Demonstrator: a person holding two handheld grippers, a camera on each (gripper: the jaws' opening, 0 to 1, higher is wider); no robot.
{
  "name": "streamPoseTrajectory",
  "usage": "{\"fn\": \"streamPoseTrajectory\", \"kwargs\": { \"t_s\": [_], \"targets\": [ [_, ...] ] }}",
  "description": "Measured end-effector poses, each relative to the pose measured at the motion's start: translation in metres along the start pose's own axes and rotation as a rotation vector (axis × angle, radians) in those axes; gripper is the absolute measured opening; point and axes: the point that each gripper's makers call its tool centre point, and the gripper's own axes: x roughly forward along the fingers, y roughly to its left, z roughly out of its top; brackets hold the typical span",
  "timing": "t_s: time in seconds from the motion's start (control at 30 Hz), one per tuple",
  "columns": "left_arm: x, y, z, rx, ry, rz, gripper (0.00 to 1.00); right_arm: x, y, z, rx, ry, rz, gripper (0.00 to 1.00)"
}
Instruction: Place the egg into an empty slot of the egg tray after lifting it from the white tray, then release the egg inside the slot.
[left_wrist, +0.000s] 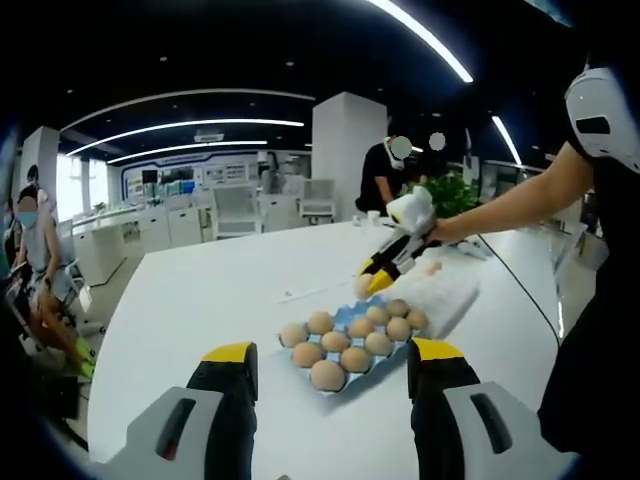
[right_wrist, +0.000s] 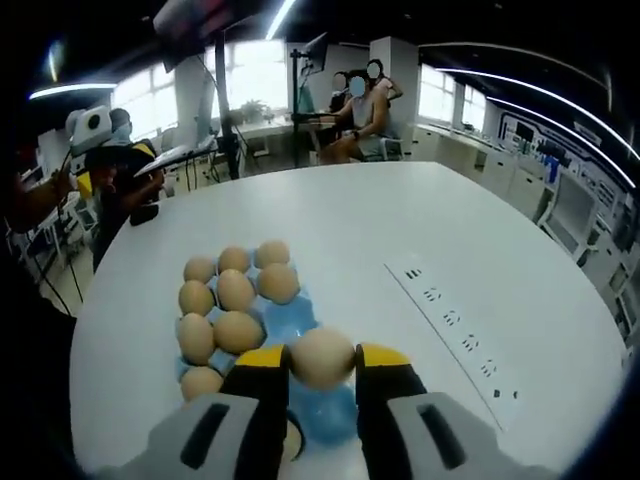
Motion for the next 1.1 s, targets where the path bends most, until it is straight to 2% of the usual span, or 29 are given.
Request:
{"fn": "streamPoseTrajectory", "kwargs": {
  "t_s": [0.4,1.1],
  "targets": [
    [-0.002,0.001,0.000,0.000,0.001,0.003,0.61,0.017,0.014,0.014,-0.011,-0.011,0.035,0.26],
    [-0.005,0.005,-0.001,-0.004,-0.002,0.014,0.61,0.038,0.026,0.016,-0.048,0.016,0.070,0.26]
  ]
}}
